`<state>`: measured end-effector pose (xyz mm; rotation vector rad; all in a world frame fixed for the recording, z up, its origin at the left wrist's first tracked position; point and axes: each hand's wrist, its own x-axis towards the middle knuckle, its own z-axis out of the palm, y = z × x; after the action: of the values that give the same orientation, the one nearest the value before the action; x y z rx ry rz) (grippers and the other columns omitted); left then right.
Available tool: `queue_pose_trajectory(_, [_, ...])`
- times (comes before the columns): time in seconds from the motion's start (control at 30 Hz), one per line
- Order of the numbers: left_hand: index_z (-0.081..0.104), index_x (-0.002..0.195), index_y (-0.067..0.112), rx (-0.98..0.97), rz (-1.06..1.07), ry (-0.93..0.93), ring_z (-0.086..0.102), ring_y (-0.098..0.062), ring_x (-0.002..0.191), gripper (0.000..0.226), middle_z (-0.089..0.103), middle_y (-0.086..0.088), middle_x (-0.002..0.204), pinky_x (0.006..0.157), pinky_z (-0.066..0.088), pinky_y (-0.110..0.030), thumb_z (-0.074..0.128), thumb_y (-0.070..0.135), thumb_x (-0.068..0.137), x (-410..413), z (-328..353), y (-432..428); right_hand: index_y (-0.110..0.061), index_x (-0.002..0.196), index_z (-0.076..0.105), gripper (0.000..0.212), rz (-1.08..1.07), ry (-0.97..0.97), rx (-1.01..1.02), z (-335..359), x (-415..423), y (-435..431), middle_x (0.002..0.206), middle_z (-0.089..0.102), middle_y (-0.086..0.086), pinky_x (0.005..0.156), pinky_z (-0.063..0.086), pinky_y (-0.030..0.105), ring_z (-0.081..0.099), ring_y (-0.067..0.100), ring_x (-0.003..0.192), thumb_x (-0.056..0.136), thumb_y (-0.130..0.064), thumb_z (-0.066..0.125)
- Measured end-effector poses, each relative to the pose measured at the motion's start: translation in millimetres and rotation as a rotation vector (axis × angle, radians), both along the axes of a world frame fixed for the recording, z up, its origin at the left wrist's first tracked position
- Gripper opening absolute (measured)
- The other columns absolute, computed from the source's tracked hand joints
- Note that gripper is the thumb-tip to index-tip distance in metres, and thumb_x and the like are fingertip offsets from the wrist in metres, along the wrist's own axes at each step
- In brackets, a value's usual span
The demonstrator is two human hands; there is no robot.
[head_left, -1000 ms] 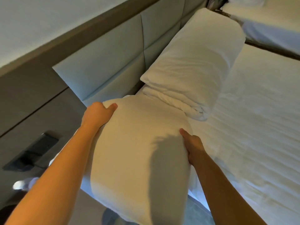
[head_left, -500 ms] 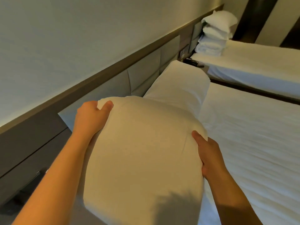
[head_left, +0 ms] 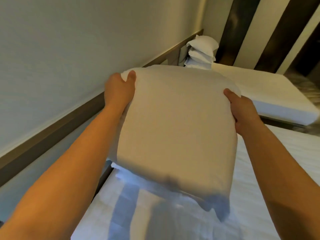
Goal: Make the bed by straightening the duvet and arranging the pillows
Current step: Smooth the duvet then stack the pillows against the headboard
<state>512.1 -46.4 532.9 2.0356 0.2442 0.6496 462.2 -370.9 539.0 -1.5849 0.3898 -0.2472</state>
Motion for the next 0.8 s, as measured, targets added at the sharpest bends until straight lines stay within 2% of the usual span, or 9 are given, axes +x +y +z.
queue_pose_trajectory(0.13, [0.029, 0.160, 0.009, 0.117, -0.193, 0.258, 0.036, -0.035, 0.149, 0.078, 0.035, -0.016, 0.164, 0.121, 0.030, -0.047, 0.040, 0.062, 0.103, 119, -52, 19, -0.025, 0.148, 0.050, 0.054, 0.091, 0.069, -0.072, -54, 113, 10, 0.131, 0.069, 0.006, 0.089, 0.058, 0.047, 0.068, 0.033, 0.115, 0.099, -0.046, 0.061])
queue_pose_trajectory(0.23, [0.015, 0.165, 0.022, 0.326, -0.477, 0.564, 0.025, -0.032, 0.155, 0.082, 0.020, -0.008, 0.172, 0.126, 0.021, -0.050, 0.033, 0.069, 0.101, 149, -177, 43, -0.040, 0.164, 0.017, 0.076, 0.200, 0.329, -0.212, -151, 148, 20, 0.161, 0.043, 0.003, 0.106, 0.042, 0.059, 0.045, 0.038, 0.143, 0.101, -0.052, 0.058])
queue_pose_trajectory(0.3, [0.015, 0.164, 0.023, 0.415, -0.614, 0.809, 0.024, -0.032, 0.156, 0.087, 0.016, -0.012, 0.172, 0.126, 0.020, -0.044, 0.019, 0.075, 0.095, 127, -270, 56, -0.046, 0.164, 0.008, 0.079, 0.344, 0.571, -0.293, -222, 144, 33, 0.172, 0.024, 0.001, 0.116, 0.032, 0.063, 0.031, 0.039, 0.153, 0.101, -0.057, 0.055])
queue_pose_trajectory(0.37, [0.009, 0.162, 0.027, 0.314, -0.654, 0.937, 0.024, -0.038, 0.154, 0.067, 0.007, -0.021, 0.171, 0.123, 0.025, -0.047, 0.006, 0.052, 0.101, 95, -352, 65, -0.047, 0.164, 0.001, 0.078, 0.467, 0.689, -0.361, -284, 129, 50, 0.174, 0.014, -0.002, 0.117, 0.030, 0.057, 0.024, 0.035, 0.156, 0.104, -0.055, 0.050])
queue_pose_trajectory(0.43, [0.020, 0.163, 0.024, 0.236, -0.573, 0.996, 0.019, -0.039, 0.155, 0.057, 0.007, -0.017, 0.172, 0.123, 0.025, -0.055, 0.021, 0.040, 0.109, 71, -398, 70, -0.040, 0.164, -0.007, 0.077, 0.482, 0.570, -0.403, -328, 114, 66, 0.175, 0.006, -0.003, 0.117, 0.030, 0.045, 0.019, 0.030, 0.159, 0.107, -0.048, 0.045])
queue_pose_trajectory(0.5, [0.035, 0.159, 0.024, 0.234, -0.529, 0.938, 0.017, -0.033, 0.157, 0.066, 0.021, -0.008, 0.171, 0.123, 0.021, -0.060, 0.032, 0.059, 0.103, 56, -423, 77, -0.033, 0.165, -0.006, 0.076, 0.398, 0.439, -0.424, -351, 100, 78, 0.175, 0.005, -0.003, 0.123, 0.022, 0.038, 0.018, 0.025, 0.159, 0.108, -0.045, 0.043])
queue_pose_trajectory(0.63, [0.061, 0.140, 0.021, 0.178, -0.240, 0.634, 0.036, -0.030, 0.148, 0.047, 0.041, -0.005, 0.161, 0.110, 0.034, -0.060, 0.060, 0.045, 0.101, 25, -434, 76, -0.036, 0.166, 0.016, 0.096, 0.160, 0.453, -0.327, -388, 62, 82, 0.169, 0.031, -0.003, 0.124, 0.031, 0.049, 0.037, 0.027, 0.151, 0.086, -0.082, 0.044])
queue_pose_trajectory(0.7, [0.058, 0.140, 0.015, 0.025, -0.020, 0.582, 0.042, -0.038, 0.140, 0.059, 0.045, -0.013, 0.153, 0.106, 0.038, -0.064, 0.074, 0.043, 0.091, 17, -445, 74, -0.038, 0.162, 0.027, 0.097, 0.156, 0.479, -0.427, -426, 34, 70, 0.165, 0.040, -0.004, 0.120, 0.036, 0.058, 0.042, 0.028, 0.149, 0.083, -0.091, 0.043])
queue_pose_trajectory(0.8, [0.032, 0.157, 0.014, -0.437, 0.238, 0.752, 0.040, -0.042, 0.142, 0.105, 0.038, -0.017, 0.158, 0.110, 0.038, -0.066, 0.080, 0.063, 0.078, 24, -453, 72, -0.035, 0.160, 0.029, 0.101, 0.173, 0.507, -0.437, -462, 5, 56, 0.163, 0.042, -0.001, 0.117, 0.038, 0.062, 0.044, 0.029, 0.147, 0.079, -0.090, 0.053])
